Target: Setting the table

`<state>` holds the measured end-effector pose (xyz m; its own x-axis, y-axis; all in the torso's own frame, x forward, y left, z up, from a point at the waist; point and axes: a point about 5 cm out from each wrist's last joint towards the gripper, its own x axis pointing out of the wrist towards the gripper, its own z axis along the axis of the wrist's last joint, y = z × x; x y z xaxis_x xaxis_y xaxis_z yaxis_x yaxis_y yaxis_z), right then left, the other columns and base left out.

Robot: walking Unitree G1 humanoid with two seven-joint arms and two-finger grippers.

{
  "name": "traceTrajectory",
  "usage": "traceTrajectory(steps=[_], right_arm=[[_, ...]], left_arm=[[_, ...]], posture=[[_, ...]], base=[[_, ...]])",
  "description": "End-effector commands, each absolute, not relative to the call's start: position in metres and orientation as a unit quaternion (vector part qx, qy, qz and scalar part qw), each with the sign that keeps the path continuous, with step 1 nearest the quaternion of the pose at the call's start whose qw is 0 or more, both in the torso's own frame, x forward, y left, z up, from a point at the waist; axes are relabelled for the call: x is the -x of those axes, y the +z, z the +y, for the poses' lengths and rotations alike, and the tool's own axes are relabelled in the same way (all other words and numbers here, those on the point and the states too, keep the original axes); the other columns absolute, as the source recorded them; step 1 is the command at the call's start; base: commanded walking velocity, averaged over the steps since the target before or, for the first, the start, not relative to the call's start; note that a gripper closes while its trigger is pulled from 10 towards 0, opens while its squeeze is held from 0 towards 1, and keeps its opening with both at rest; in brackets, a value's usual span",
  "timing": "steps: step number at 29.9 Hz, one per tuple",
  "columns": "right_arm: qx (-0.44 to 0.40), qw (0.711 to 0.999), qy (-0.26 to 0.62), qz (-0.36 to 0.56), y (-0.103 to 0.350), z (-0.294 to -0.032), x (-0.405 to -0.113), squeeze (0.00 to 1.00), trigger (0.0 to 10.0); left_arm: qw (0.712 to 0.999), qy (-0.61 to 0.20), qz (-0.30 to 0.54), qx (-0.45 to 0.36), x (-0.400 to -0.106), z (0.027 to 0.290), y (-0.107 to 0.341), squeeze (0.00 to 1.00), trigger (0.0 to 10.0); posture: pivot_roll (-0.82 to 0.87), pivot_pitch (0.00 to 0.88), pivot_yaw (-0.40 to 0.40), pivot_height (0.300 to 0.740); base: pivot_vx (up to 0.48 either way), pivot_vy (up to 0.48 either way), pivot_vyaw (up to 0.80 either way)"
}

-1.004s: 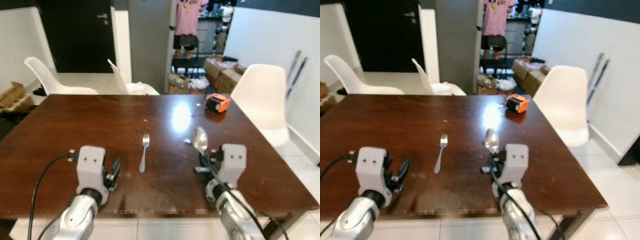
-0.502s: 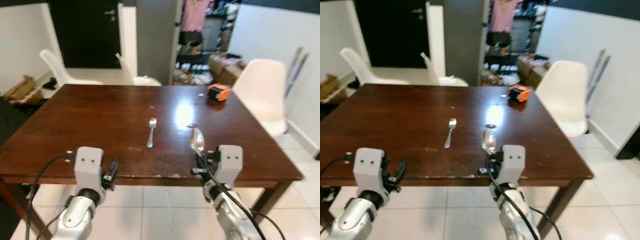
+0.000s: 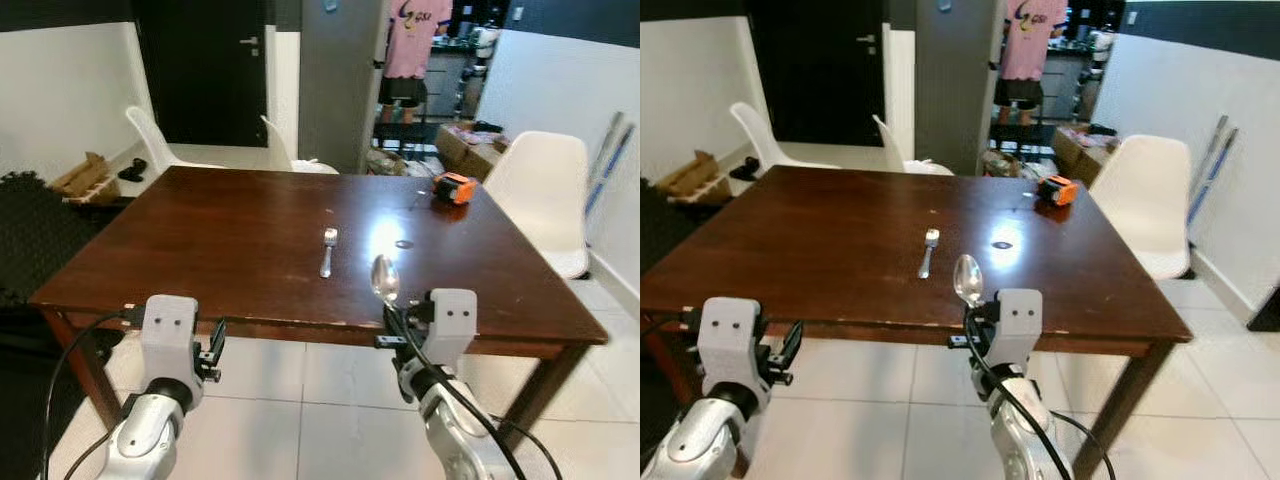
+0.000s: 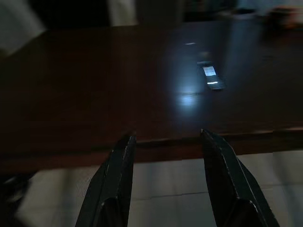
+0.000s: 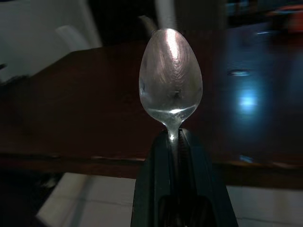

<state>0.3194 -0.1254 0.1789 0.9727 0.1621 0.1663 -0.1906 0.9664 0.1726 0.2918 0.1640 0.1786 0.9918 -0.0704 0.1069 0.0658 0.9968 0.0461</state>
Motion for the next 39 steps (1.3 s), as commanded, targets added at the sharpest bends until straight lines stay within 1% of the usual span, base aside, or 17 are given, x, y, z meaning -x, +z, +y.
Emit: traceTrajectory(steps=[1, 39], right_arm=[[-0.102, 0.989, 0.079, -0.067, 0.1747, -0.1299, -0.3181, 0.00, 10.0], [-0.105, 0.989, 0.080, -0.064, 0.1743, -0.1291, -0.3177, 0.00, 10.0]], left_arm=[[0.998, -0.039, -0.047, -0.022, -0.2915, 0.1609, 0.1764, 0.00, 10.0], [0.998, -0.043, -0.044, -0.020, -0.2913, 0.1596, 0.1756, 0.00, 10.0]], posture=[[0.05, 0.080, 0.044, 0.740], [0.05, 0.086, 0.045, 0.740]], base=[[0.000, 0.000, -0.80], [0.000, 0.000, -0.80]])
